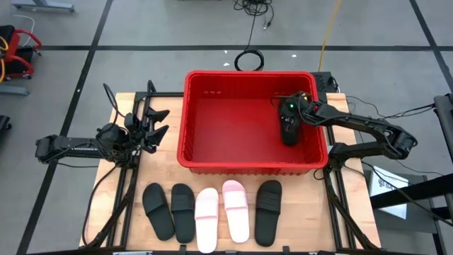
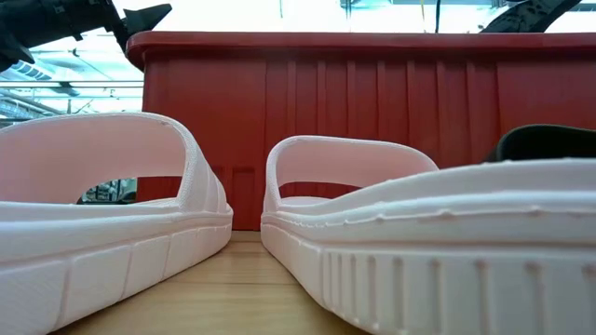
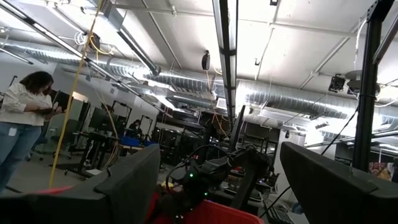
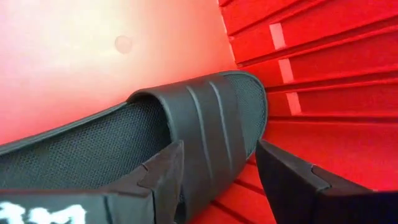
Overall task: Pick and place slides into bin
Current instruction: Put the black slide into the red basket
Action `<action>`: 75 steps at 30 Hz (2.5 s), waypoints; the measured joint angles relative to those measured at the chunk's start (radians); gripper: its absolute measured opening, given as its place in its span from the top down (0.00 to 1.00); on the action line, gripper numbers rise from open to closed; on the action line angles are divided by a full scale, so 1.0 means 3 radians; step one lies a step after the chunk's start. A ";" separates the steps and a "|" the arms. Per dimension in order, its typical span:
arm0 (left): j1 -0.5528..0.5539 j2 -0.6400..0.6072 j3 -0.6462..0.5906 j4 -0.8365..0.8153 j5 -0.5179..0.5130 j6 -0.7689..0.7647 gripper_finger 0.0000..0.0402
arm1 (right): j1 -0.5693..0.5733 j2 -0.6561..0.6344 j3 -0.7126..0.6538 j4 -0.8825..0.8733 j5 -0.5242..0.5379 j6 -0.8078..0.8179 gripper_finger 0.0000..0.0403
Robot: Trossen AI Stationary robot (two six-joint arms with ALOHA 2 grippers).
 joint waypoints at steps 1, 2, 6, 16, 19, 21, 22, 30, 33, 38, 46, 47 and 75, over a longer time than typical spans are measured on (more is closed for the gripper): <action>0.0000 0.0000 0.0000 0.0000 0.0000 0.0000 0.15 | 0.0004 0.0000 0.0000 -0.0011 -0.0013 0.0026 0.52; -0.0001 0.0000 0.0000 0.0001 0.0000 0.0006 0.15 | 0.0018 -0.0005 0.0000 -0.0023 -0.0053 0.0050 0.52; 0.0000 0.0000 0.0000 0.0001 -0.0003 0.0044 0.15 | 0.0100 -0.0085 0.0000 0.0004 -0.0086 0.0067 0.52; 0.0000 0.0000 0.0000 -0.0001 -0.0005 0.0058 0.15 | 0.0297 -0.0568 0.0004 0.0457 -0.0086 0.0104 0.54; 0.0001 0.0000 0.0000 -0.0001 -0.0006 0.0058 0.15 | 0.0384 -0.0714 0.0004 0.0663 -0.0091 0.0162 0.54; 0.0001 0.0000 0.0000 -0.0001 -0.0006 0.0057 0.15 | 0.0464 -0.0809 0.0004 0.0812 -0.0092 0.0167 0.54; 0.0001 0.0000 0.0000 -0.0001 -0.0006 0.0057 0.15 | 0.0504 -0.0855 0.0004 0.0891 -0.0093 0.0169 0.54; 0.0000 0.0000 0.0000 -0.0002 -0.0006 0.0056 0.15 | 0.0953 -0.1134 0.0004 0.1519 -0.0099 0.0351 0.54; 0.0001 0.0000 0.0000 -0.0002 -0.0008 0.0056 0.15 | 0.1122 -0.1186 0.0005 0.1684 -0.0118 0.0574 0.54; 0.0001 0.0000 0.0000 -0.0001 -0.0009 0.0053 0.15 | 0.1322 -0.1208 0.0005 0.1863 -0.0530 0.1004 0.54; 0.0001 0.0000 0.0000 -0.0001 -0.0008 0.0053 0.15 | 0.1563 -0.1206 0.0005 0.2054 -0.1669 0.2081 0.54; 0.0001 0.0000 0.0000 -0.0002 -0.0008 0.0053 0.15 | 0.1598 -0.1205 0.0005 0.2060 -0.1809 0.2206 0.54; -0.0057 0.0009 0.0001 -0.0113 0.1105 -0.0607 0.15 | 0.3694 -0.0656 -0.0539 0.4261 -0.2162 0.1854 0.54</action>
